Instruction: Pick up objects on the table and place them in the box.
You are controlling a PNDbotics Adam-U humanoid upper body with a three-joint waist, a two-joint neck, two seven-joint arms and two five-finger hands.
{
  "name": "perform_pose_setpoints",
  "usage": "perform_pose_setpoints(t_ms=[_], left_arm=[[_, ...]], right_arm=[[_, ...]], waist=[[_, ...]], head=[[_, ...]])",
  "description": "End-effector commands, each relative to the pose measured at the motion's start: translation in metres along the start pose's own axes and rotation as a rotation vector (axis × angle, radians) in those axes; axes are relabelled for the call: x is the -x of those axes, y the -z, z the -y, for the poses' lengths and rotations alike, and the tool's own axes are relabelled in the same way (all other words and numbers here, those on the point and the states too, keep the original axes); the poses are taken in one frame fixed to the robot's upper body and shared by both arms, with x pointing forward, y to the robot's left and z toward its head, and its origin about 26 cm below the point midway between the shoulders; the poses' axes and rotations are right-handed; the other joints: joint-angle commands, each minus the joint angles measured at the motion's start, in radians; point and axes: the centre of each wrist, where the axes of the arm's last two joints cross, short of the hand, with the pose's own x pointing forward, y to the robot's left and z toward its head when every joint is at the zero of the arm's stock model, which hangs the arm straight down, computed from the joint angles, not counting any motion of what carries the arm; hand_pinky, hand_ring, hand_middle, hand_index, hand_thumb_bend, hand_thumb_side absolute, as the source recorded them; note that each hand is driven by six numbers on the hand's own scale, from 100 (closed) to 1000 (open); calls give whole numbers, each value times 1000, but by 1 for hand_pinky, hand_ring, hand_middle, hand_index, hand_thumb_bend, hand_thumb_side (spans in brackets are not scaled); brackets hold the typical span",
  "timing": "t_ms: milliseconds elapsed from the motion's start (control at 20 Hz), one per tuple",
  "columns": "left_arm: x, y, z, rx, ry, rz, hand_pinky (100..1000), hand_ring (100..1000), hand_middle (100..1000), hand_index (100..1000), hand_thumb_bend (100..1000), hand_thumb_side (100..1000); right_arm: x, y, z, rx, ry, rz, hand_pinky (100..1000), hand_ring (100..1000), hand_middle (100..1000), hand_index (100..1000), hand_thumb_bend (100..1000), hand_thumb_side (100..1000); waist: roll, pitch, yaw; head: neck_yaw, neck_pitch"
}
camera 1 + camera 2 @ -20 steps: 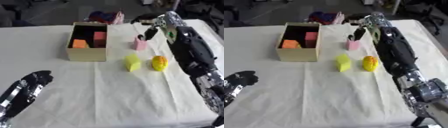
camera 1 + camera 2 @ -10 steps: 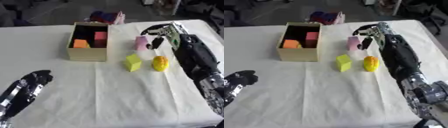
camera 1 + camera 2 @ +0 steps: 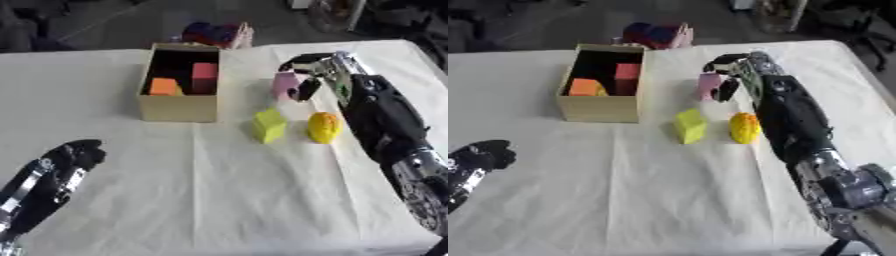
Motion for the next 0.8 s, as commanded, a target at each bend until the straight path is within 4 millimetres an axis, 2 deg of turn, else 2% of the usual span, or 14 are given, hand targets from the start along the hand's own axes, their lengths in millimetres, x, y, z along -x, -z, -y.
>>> perform_pose_setpoints(t_ms=[50,250,500,550,600,800], left_arm=[[-5,1,-5,-2,23,15,822,764,689,849,100,749],[-5,1,-5,1,22,17,822,764,689,849,100,748],[-5,1,-5,-2,22,15,822,763,690,849,100,748],[-4,1,-5,-3,22,13,822,763,690,849,100,749],[-4,1,-5,-5,21,12,822,763,689,849,100,749],[-3,0,-6,-13,21,9,822,763,689,849,100,749]], right_arm=[[2,-3,10,53,-10,-24,959,959,950,987,115,113],[-1,0,5,66,-13,-31,956,953,940,984,100,136],[-3,4,-3,85,-16,-50,925,910,878,943,100,100],[-3,4,-4,95,-19,-56,901,869,813,903,100,100],[-3,4,-5,109,-21,-65,898,864,804,895,100,100],[-3,4,-7,205,-29,-98,850,764,587,731,100,100]], waist=[[11,-9,1],[12,-8,1],[13,-8,2],[13,-8,2],[13,-9,2],[12,-9,3]], head=[[-4,-3],[-8,-3],[-11,-3],[-10,-3],[-11,-3],[-11,-3]])
